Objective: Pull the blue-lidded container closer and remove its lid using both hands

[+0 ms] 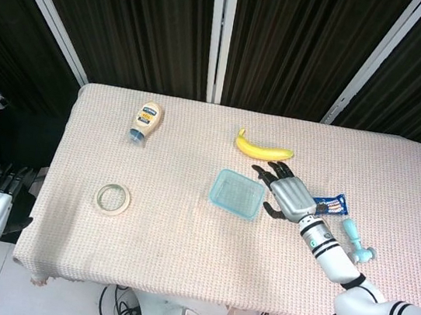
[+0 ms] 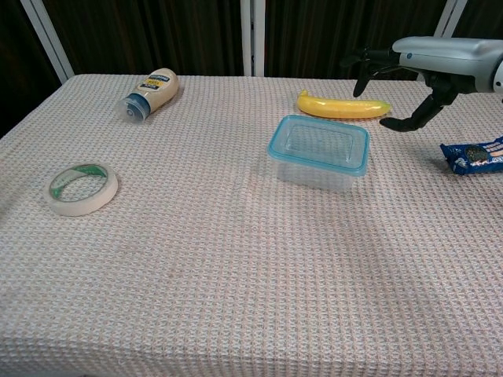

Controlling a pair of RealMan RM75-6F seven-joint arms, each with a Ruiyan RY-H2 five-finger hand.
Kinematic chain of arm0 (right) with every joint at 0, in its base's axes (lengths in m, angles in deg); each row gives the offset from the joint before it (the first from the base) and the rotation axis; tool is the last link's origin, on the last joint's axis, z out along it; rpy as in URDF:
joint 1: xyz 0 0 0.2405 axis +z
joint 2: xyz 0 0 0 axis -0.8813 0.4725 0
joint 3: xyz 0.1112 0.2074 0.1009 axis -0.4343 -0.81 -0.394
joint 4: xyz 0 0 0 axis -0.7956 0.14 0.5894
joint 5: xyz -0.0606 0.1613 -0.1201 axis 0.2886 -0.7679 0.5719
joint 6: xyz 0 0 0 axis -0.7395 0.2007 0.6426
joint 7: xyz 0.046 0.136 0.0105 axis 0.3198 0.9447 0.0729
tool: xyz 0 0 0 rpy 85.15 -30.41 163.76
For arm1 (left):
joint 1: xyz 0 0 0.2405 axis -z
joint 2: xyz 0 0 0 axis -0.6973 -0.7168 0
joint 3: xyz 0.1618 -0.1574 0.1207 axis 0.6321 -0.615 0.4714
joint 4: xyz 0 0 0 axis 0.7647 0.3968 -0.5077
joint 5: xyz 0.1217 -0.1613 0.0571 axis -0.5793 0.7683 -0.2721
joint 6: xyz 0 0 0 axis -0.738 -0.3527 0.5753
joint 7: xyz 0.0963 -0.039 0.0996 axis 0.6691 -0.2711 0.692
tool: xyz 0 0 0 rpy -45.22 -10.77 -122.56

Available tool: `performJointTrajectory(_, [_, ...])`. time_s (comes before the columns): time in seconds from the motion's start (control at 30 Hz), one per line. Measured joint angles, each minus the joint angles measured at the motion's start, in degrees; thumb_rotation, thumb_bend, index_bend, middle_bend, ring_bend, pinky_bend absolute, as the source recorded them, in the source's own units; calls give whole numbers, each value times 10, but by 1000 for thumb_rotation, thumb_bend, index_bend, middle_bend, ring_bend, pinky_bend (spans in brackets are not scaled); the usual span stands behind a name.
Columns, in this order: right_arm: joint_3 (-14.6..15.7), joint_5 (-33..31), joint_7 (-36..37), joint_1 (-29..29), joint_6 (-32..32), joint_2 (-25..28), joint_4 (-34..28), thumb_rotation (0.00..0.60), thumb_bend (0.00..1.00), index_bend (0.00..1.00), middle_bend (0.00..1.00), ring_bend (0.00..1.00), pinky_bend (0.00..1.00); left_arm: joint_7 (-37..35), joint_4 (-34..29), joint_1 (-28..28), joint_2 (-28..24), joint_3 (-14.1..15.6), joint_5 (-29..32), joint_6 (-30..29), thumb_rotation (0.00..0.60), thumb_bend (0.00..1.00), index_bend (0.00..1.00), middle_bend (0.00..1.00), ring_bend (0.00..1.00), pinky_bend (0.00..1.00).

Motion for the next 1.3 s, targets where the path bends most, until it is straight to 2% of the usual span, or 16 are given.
performJointTrajectory(0.07, [-8,-25,13,9,-34,-6,20,600,42,0,168,0,0,4,-3,2,0,-1,2,3,600,0,111,102,0,8])
performJointTrajectory(0.17, [-22,-50,38,30,-100,-22,63,600,122,0,186,0,0,11,-8,4,-1,-1,3,5,600,0,111,102,0,7])
performJointTrajectory(0.27, [-33,-62,63,50,-148,-42,103,600,261,0,202,0,0,16,-13,5,-3,-2,3,5,600,0,111,102,0,7])
performJointTrajectory(0.33, [-38,-64,81,59,-167,-50,118,600,316,0,212,0,0,20,-16,6,-4,-2,4,5,600,0,111,102,0,7])
performJointTrajectory(0.5, [-49,-36,138,65,-204,-55,120,600,380,0,221,0,0,23,-19,3,-5,-1,6,3,600,0,111,102,0,7])
performJointTrajectory(0.77, [-53,63,229,53,-212,-47,95,600,404,0,229,0,0,24,-18,7,-4,-1,3,6,600,0,111,102,0,7])
performJointTrajectory(0.97, [-33,129,277,44,-205,-33,59,600,398,0,234,0,0,28,-24,27,-5,-3,-16,17,600,0,111,102,0,8])
performJointTrajectory(1.3, [2,161,293,18,-164,19,-3,600,386,0,234,0,0,45,-63,114,-10,-8,-63,113,600,0,106,102,0,8])
